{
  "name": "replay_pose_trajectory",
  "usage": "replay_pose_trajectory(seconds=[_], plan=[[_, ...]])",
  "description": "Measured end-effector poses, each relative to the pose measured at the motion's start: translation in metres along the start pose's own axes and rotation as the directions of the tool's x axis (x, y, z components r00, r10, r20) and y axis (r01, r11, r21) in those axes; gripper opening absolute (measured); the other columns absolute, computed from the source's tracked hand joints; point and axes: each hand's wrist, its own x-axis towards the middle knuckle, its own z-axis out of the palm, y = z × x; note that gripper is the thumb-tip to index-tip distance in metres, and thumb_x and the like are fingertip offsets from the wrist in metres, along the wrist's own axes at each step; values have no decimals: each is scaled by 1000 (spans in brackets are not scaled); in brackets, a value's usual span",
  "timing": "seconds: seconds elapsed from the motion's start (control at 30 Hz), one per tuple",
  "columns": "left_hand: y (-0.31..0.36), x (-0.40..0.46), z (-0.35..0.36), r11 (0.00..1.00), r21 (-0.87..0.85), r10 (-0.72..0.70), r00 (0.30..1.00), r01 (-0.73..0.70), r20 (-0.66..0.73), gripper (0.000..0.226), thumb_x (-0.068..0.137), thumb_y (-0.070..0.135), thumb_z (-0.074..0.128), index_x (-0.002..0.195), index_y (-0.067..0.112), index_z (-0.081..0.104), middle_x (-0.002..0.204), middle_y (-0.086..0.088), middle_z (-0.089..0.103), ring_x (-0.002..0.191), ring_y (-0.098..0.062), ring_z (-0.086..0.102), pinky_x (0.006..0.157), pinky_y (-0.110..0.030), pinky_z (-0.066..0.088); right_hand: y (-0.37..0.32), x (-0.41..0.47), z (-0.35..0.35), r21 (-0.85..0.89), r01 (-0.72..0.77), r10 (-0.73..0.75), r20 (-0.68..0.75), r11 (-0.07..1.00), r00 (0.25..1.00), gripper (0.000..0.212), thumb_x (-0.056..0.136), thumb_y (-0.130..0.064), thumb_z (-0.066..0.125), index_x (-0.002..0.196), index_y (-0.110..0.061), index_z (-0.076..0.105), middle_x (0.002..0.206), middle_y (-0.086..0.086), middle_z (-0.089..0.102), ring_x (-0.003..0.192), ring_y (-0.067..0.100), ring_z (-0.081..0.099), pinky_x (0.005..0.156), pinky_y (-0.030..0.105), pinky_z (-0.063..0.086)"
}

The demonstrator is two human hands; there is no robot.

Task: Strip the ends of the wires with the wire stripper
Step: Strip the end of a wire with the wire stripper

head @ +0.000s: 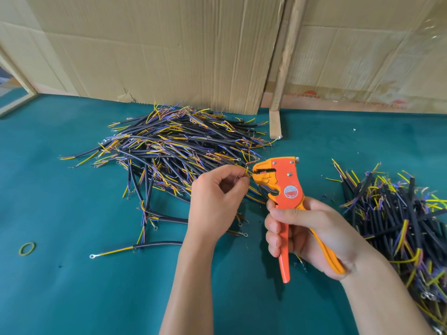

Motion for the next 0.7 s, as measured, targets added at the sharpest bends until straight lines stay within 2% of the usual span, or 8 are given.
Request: replay_pose_trajectory(seconds=[0.13,0.23,0.33,0.47,0.6,0.7], plan=[[0,0,-1,1000,-1,-3,1000,3,-1,11,87,13,72,79,20,72,69,-3,66,59,-9,49,60,-33,46,1,0,1,4,5,-5,-24,1000,1000,18,82,-11,77,94,-5,65,74,15,53,60,30,54,57,39,52],[1,0,-1,1000,-1,-7,1000,7,-4,12,87,12,72,79,20,72,69,-1,67,59,-8,50,61,-32,46,0,-1,1,4,1,-1,-45,1000,999,15,83,-10,74,93,-5,64,72,14,50,57,29,51,54,38,49],[0,0,-2,1000,-8,-10,1000,10,7,11,88,13,72,80,19,73,70,-1,68,60,-15,53,62,-33,48,0,0,2,1,-8,8,-63,1000,998,17,82,-11,74,92,-5,62,71,14,49,55,28,50,52,37,48],[0,0,-2,1000,-6,-13,1000,13,17,9,88,14,73,81,19,75,70,-3,69,61,-10,51,61,-33,47,-1,-1,3,4,-4,4,-80,1000,997,16,80,-11,75,88,-6,63,69,13,48,52,26,47,49,34,46],[0,0,0,1000,-3,-9,1000,9,24,8,87,15,74,81,21,76,65,5,66,58,-5,49,59,-26,44,1,3,7,-12,53,-55,-141,999,988,19,77,-15,78,75,-13,59,59,4,39,40,16,37,40,25,36],[0,0,0,1000,-7,-10,1000,10,20,9,87,16,75,81,21,76,63,11,63,57,-6,49,59,-25,44,3,5,9,-15,72,-73,-151,997,986,20,76,-16,80,74,-14,60,58,5,41,39,16,37,39,25,36]])
